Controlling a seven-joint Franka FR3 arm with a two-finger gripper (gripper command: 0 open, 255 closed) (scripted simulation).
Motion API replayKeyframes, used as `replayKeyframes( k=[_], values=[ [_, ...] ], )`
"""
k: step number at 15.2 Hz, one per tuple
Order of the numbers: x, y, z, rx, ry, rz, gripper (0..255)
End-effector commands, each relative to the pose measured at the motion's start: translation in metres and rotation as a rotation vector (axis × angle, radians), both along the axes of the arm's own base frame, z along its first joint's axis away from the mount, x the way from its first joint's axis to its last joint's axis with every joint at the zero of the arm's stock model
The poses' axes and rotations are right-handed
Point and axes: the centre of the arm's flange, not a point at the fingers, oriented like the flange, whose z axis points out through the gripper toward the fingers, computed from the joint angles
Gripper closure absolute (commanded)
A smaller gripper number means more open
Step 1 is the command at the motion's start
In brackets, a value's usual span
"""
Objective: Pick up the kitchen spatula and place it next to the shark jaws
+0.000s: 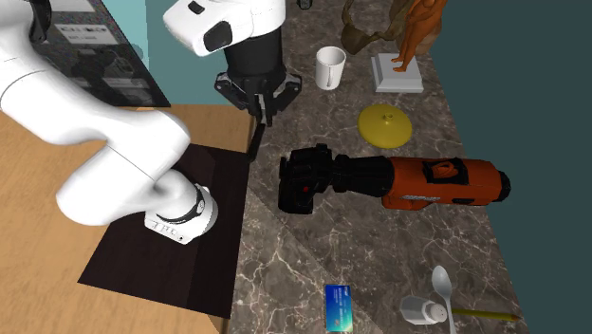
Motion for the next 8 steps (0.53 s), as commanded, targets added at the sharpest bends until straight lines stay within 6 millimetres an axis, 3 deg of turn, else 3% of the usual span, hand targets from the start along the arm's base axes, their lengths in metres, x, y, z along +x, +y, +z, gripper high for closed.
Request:
replayKeyframes(
  k=[1,6,8],
  values=[
    [-0.001,0.000,0.011,0.000,0.000,0.000,255],
    [-0.001,0.000,0.037,0.000,0.000,0.000,255],
    [-0.006,0.026,0.037,0.000,0.000,0.000,255]
  ],
)
